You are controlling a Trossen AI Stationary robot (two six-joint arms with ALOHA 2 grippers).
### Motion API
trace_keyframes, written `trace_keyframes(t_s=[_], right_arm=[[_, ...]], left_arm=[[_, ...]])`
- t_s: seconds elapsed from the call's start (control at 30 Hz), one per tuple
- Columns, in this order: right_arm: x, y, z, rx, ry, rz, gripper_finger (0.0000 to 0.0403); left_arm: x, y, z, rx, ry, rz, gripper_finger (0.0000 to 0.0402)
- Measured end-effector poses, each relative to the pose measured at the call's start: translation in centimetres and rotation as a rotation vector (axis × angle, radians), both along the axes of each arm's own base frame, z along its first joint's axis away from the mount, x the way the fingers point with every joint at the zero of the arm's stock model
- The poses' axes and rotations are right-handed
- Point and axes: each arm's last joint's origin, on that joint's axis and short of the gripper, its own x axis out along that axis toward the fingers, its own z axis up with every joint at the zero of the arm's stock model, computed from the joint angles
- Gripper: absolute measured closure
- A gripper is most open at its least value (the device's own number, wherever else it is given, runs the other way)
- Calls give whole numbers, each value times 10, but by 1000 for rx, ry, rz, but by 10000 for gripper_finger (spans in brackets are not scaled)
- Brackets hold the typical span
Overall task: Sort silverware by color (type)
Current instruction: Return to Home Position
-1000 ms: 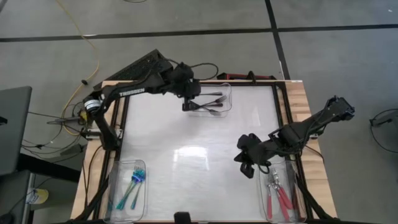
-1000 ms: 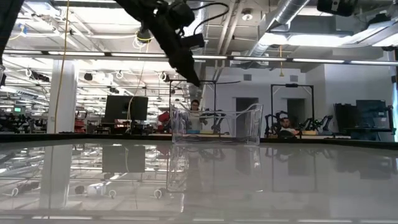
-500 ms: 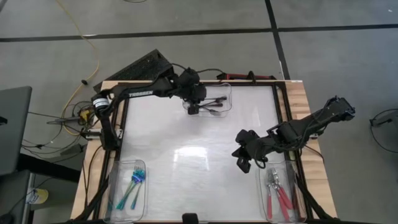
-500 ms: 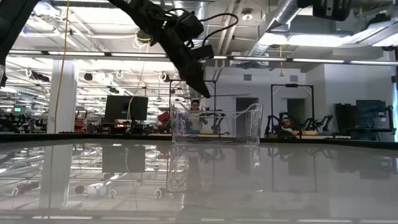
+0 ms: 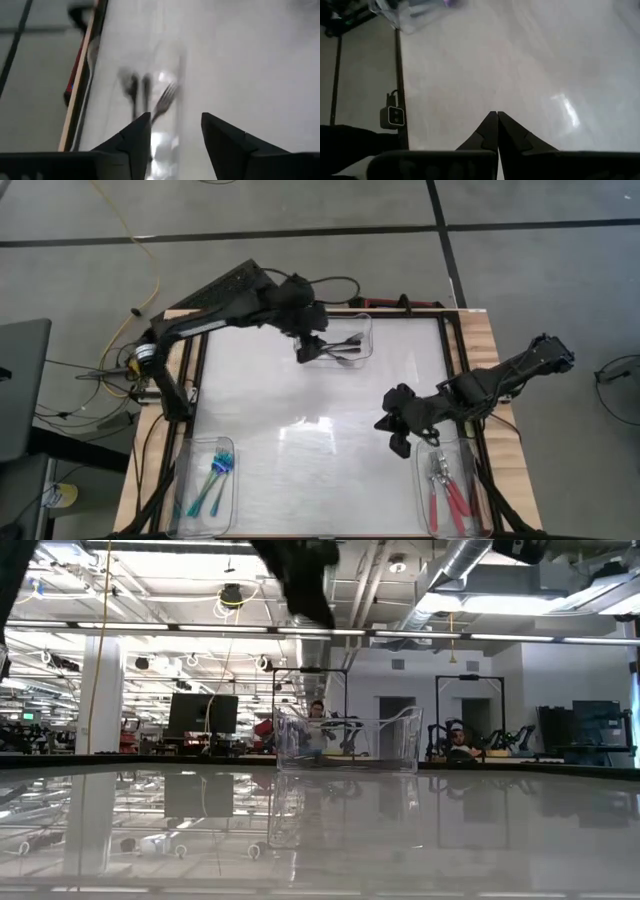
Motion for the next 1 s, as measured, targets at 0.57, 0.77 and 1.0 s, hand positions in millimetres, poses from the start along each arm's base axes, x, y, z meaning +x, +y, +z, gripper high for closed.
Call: trace_keyframes(t_s=[0.57, 0.77, 1.0], right_arm=[[-35, -64, 35, -127, -493, 63, 381], [-37, -83, -12, -24, -659, 15, 381], [-45, -84, -61, 94, -629, -53, 382]], left_arm=[[-210, -124, 37, -113, -536, 61, 321], [-254, -135, -26, -186, -755, 47, 371], [-288, -138, -77, -265, -883, 35, 400]])
